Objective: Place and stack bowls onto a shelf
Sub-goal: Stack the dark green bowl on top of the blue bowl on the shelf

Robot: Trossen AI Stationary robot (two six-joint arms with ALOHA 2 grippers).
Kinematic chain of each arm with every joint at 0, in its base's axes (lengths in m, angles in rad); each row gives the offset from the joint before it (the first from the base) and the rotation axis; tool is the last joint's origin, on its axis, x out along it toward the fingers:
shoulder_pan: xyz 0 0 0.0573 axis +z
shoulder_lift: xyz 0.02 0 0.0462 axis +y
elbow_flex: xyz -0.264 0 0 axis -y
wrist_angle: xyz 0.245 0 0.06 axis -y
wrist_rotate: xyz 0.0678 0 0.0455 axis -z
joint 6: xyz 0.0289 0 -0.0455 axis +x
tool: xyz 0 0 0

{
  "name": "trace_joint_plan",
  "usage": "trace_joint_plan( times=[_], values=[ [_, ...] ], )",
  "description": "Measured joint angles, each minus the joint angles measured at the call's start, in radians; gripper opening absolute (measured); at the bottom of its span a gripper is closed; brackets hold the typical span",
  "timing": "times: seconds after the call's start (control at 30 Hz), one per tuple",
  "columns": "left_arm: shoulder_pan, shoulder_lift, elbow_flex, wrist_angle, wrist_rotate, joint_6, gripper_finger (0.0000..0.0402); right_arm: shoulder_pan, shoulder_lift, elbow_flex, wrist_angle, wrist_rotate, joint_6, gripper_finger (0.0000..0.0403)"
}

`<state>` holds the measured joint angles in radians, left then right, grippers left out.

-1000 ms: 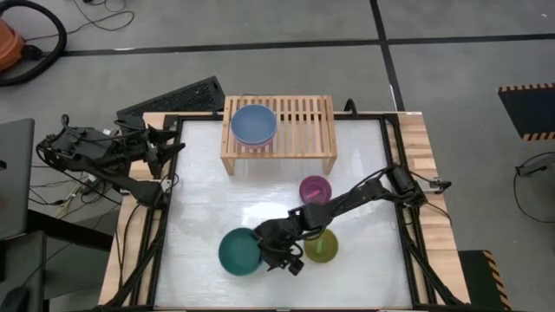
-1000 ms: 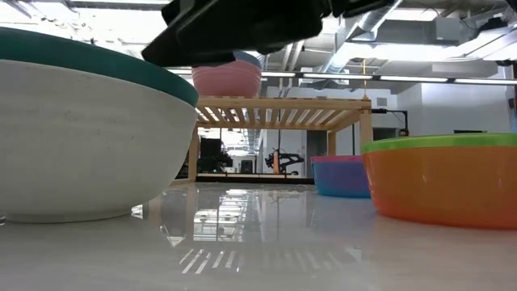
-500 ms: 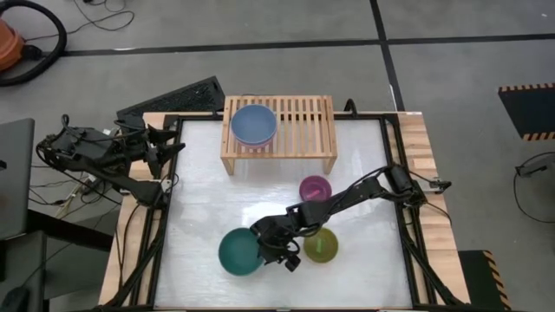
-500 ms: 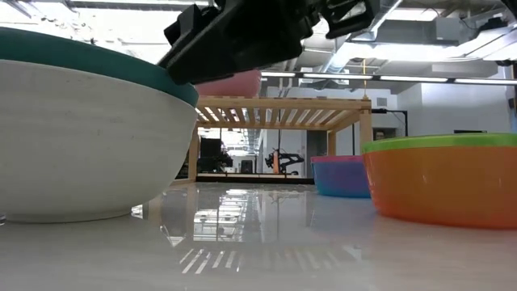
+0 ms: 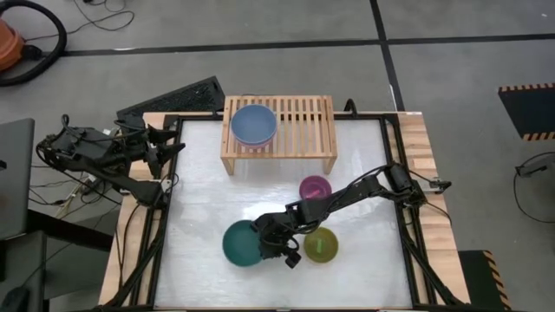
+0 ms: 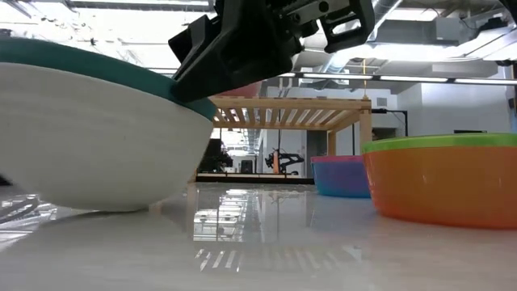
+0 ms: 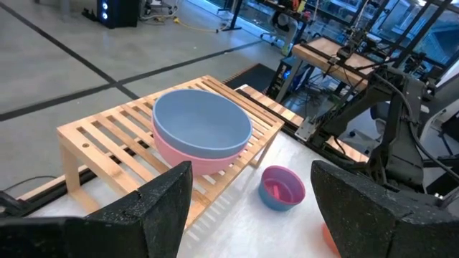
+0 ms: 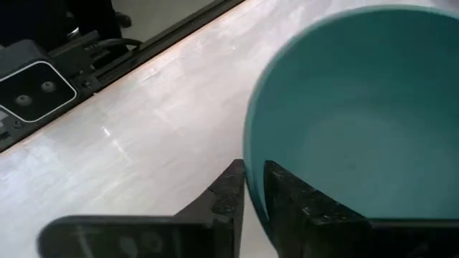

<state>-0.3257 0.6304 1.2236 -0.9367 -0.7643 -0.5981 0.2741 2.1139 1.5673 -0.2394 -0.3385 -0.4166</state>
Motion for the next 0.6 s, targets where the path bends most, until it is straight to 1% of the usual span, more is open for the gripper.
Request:
trace_joint_plan(
  times=[0.17, 0.37, 0.5, 0.6],
  values=[
    [0.0, 0.0, 0.0, 0.004, 0.0, -0.009, 0.0268, -0.002, -0.002, 0.012, -0.009, -0.016, 0.041, 0.0031],
    [0.0, 0.0, 0.0, 0.008, -0.001, -0.012, 0.0268, -0.003, -0.001, 0.114, -0.123, -0.027, 0.072, 0.003],
    [0.0, 0.0, 0.0, 0.009, -0.001, -0.015, 0.0268, -0.015, 0.0, 0.207, -0.216, -0.025, 0.071, 0.003],
    [0.0, 0.0, 0.0, 0.009, -0.001, -0.016, 0.0268, -0.032, 0.0, 0.272, -0.294, 0.007, 0.071, 0.003]
  ],
)
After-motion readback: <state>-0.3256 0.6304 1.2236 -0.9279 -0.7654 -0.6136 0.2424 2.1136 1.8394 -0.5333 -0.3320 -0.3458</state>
